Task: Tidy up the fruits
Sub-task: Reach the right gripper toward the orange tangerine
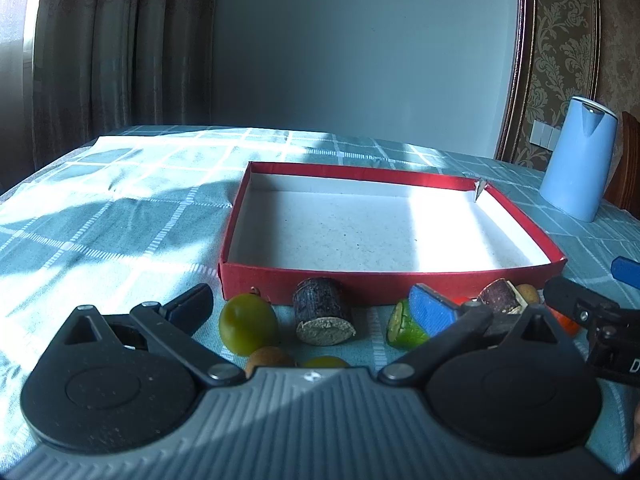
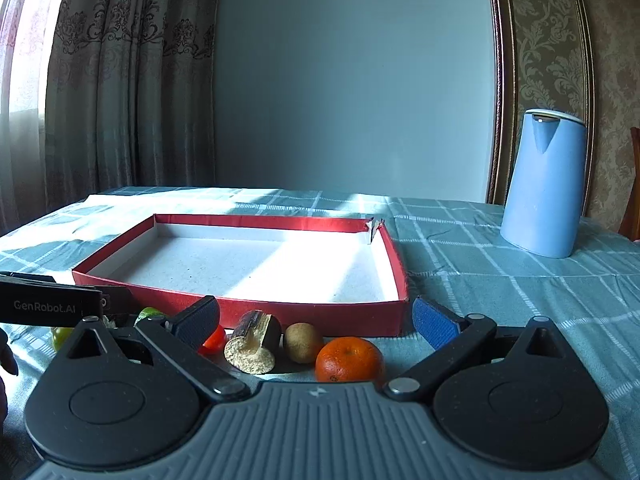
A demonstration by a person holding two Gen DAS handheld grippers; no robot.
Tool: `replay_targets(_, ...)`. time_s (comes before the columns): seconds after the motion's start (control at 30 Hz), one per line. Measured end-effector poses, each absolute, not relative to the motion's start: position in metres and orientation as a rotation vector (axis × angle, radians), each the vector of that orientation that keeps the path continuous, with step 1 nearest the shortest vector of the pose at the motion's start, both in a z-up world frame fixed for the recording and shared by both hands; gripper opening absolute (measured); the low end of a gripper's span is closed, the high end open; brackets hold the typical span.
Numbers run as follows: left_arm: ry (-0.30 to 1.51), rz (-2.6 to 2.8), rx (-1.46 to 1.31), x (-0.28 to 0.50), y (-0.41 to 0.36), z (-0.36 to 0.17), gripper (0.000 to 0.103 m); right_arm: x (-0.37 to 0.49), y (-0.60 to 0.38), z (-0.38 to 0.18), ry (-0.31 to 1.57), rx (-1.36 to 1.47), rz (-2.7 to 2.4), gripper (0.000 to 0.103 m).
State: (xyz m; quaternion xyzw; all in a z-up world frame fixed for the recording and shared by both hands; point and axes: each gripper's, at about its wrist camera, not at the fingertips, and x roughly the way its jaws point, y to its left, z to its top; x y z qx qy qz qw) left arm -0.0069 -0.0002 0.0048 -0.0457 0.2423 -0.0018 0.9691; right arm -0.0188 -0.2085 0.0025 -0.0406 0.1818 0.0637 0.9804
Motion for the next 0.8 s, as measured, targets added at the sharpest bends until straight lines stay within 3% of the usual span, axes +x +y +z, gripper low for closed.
replay_targets(0.3, 0.508, 0.057, -0.106, -0.008, 0.01, 0.006, 0.103, -0.03, -0.2, 0.004, 0.3, -0.139, 0.151, 0.103)
replay_targets(0.8, 0.577, 0.037, -0.082, -0.003, 0.006, -0.003, 0.103, -0.021, -0.195, 0.0, 0.372, -0.148, 0.187, 0.103)
